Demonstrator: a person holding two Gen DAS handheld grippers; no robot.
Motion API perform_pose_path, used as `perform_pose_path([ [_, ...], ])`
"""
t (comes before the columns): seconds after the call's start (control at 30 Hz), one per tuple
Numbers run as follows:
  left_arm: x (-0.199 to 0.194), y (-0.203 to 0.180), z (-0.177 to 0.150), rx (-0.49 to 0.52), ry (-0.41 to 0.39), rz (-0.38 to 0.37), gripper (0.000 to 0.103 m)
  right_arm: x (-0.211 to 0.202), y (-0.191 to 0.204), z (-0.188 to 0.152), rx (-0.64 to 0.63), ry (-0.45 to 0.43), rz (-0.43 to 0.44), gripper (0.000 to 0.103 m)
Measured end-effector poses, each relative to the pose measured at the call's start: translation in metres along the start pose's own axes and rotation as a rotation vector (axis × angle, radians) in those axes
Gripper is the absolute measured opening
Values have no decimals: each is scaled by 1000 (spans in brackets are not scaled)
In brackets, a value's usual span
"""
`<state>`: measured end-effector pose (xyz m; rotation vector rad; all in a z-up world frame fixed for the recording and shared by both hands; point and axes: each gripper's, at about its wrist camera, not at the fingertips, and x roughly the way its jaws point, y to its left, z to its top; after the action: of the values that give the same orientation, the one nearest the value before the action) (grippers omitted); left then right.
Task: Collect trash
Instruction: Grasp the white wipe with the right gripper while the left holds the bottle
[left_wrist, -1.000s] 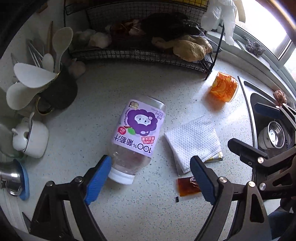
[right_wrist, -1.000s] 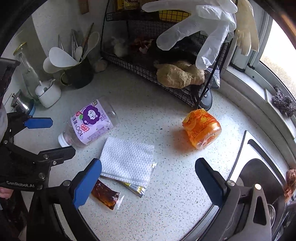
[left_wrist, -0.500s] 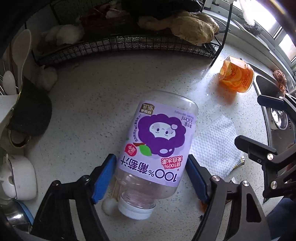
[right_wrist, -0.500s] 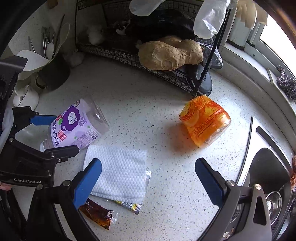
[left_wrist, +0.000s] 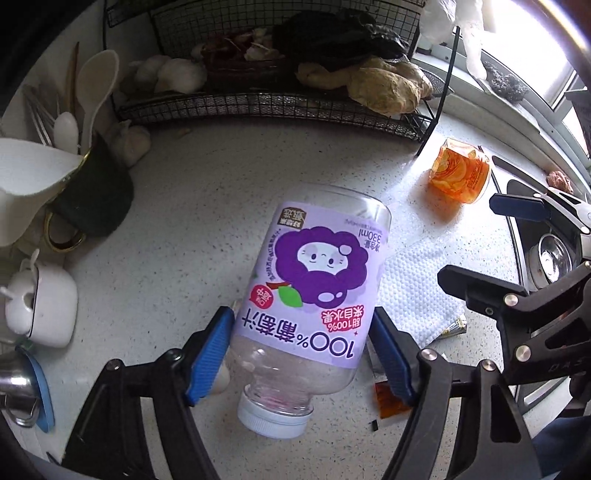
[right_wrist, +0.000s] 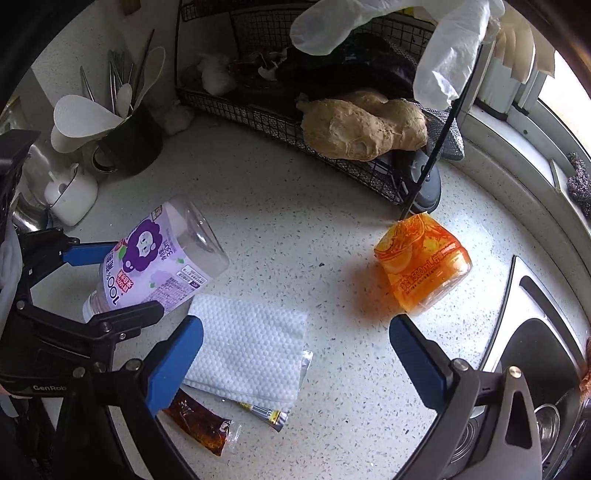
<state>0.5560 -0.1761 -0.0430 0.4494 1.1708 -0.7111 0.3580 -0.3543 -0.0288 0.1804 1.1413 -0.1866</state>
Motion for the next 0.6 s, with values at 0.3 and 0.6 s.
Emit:
perform_pose_path([
  [0.3, -16, 9, -39, -186, -23, 121, 73, 18, 32, -1, -163, 36, 115, 87],
  [0.6, -9, -11, -54, -272, -13, 191, 72, 49, 37, -10, -292, 101, 184, 49],
])
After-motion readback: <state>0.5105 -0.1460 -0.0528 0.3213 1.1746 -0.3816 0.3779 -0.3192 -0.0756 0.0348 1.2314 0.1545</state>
